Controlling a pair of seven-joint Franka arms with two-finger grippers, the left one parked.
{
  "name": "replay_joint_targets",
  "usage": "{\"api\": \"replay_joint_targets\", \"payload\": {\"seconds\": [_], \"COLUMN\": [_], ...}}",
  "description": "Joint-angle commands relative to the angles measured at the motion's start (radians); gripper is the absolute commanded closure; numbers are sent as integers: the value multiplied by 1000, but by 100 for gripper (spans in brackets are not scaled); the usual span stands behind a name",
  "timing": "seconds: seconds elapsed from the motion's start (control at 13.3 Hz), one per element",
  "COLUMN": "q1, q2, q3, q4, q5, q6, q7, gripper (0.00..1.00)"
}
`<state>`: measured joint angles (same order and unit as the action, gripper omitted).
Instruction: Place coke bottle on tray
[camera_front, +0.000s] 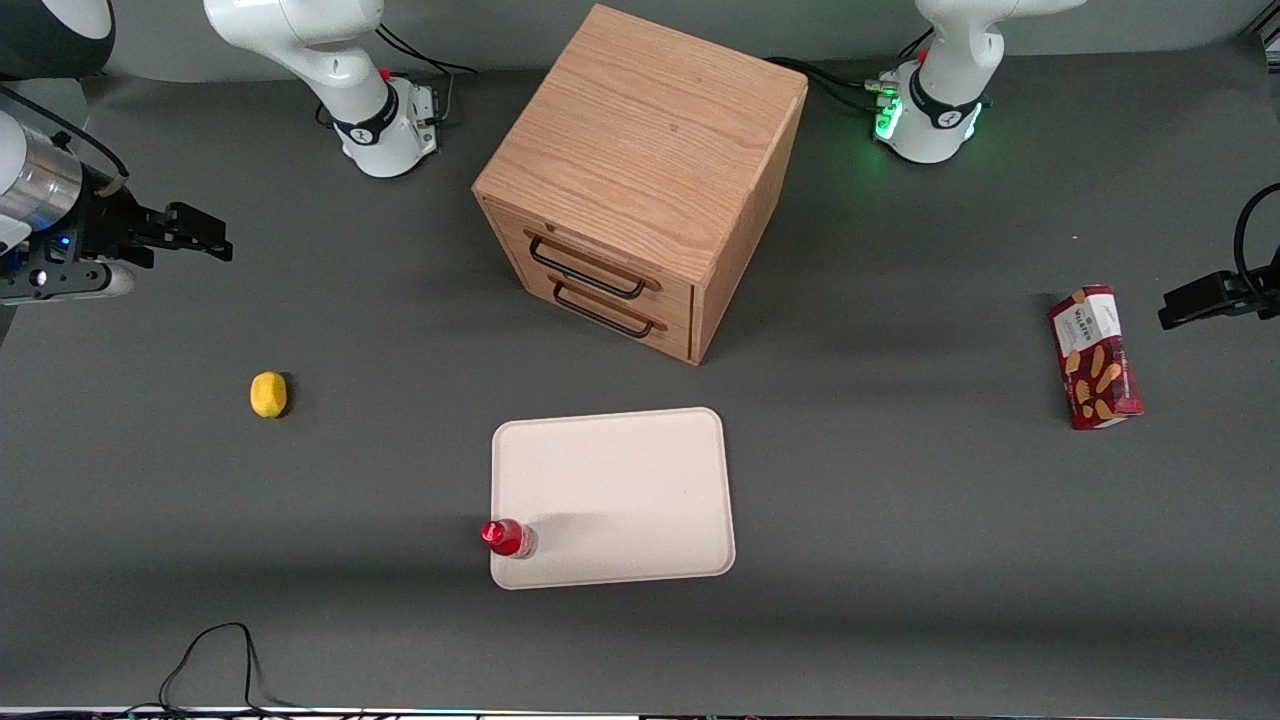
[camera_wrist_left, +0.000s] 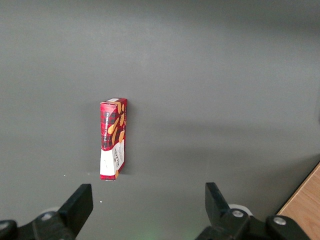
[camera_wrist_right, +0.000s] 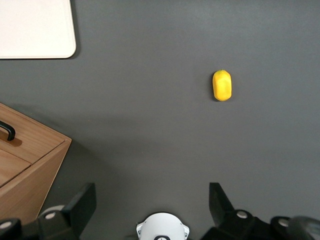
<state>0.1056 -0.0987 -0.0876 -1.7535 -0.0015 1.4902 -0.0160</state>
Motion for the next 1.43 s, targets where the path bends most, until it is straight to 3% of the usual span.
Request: {"api": "replay_joint_targets", "payload": {"seconds": [0.0, 0.53, 0.75, 1.36], "q1": [9, -49, -131, -130], "q2": [-7, -3, 8, 14], "q3": [-34, -18, 67, 71], "q4": [3, 37, 45, 52], "q5": [23, 26, 28, 28], "q6": [4, 4, 4, 2], "q7": [-30, -16, -15, -15], "gripper": [0, 0, 0, 0]}}
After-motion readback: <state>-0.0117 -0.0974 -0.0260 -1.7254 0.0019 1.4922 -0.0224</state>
